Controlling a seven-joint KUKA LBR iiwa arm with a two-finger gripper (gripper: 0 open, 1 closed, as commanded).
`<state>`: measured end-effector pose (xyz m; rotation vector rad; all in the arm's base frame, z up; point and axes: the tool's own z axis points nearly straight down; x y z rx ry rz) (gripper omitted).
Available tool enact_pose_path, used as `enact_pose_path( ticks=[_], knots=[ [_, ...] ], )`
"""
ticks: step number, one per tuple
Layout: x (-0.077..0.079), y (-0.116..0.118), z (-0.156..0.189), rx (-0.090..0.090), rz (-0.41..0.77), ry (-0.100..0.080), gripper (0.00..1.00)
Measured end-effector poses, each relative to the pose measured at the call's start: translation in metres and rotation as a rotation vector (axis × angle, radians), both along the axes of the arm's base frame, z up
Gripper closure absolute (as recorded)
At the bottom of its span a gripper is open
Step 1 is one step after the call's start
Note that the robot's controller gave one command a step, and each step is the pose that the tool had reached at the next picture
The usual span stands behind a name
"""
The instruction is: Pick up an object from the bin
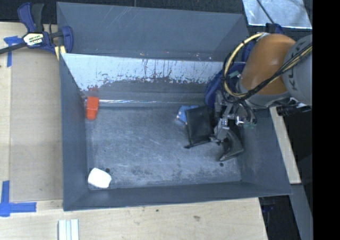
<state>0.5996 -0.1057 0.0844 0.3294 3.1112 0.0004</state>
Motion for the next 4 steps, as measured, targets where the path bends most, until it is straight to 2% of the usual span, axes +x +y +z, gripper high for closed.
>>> enact_pose_path(
  ticks=[1,2,3,4],
  knots=[
    [0.003,0.005,0.002,0.009,0.003,-0.003,1.0],
    [0.022,0.053,-0.002,0.0,0.167,0.006,1.0],
    [0.021,0.051,-0.002,-0.001,0.165,0.007,0.0],
    [0.026,0.06,-0.014,0.001,0.012,0.012,0.0]
  ],
)
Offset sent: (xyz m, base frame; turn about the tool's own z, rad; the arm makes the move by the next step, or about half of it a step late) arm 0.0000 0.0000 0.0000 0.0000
